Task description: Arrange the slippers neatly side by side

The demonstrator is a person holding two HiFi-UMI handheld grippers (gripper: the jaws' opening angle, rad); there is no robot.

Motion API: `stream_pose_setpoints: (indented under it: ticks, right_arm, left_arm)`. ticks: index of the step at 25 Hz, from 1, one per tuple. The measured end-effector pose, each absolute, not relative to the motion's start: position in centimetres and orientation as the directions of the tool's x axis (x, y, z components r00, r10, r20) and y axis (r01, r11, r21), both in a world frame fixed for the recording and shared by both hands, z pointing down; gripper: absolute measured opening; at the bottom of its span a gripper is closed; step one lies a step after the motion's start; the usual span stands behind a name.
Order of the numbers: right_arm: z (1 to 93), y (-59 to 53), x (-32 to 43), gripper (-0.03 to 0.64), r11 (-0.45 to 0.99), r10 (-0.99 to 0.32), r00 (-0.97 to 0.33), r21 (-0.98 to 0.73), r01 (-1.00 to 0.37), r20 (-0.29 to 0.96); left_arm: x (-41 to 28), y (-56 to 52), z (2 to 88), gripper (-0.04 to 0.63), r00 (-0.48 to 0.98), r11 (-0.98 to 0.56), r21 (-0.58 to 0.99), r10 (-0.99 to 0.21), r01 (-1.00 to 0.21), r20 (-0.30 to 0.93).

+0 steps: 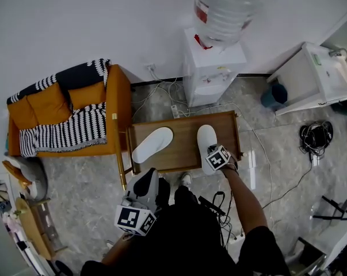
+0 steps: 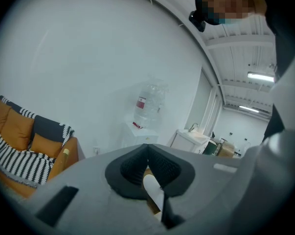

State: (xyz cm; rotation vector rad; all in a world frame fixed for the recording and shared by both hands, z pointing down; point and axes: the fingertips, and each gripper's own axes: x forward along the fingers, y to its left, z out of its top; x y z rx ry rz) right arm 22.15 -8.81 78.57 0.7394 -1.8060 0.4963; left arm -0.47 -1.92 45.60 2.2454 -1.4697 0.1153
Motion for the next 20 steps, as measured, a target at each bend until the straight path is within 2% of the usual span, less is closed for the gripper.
stream_pose_setpoints:
  ticks: [6,16,20]
  right_arm:
    - [80.0,-9.4,22.7,0.026,0.748,-0.24,-0.211,0.042,-0.662,0.948]
    - [80.2,-9.5,23.1,0.029,0.698,-0.266,-0.234,0.019,-0.716,0.935]
    - [80.0,-9.7,23.4,0.1,0.664,-0.292,-0.23,0.024,-0.747,0.929]
  left_arm:
    - [0.1,-1.4,45.7,0.012,0.422,-0.326,0.314,-0.849,-0.892,0.318]
    - [0.1,-1.3,45.8,0.012,0.414,-0.316,0.316,-0.852,-0.895,0.32]
    - [-0.1,-1.4,45.9,0.012,0.415,-0.317,0.319,-0.853,-0.893,0.315]
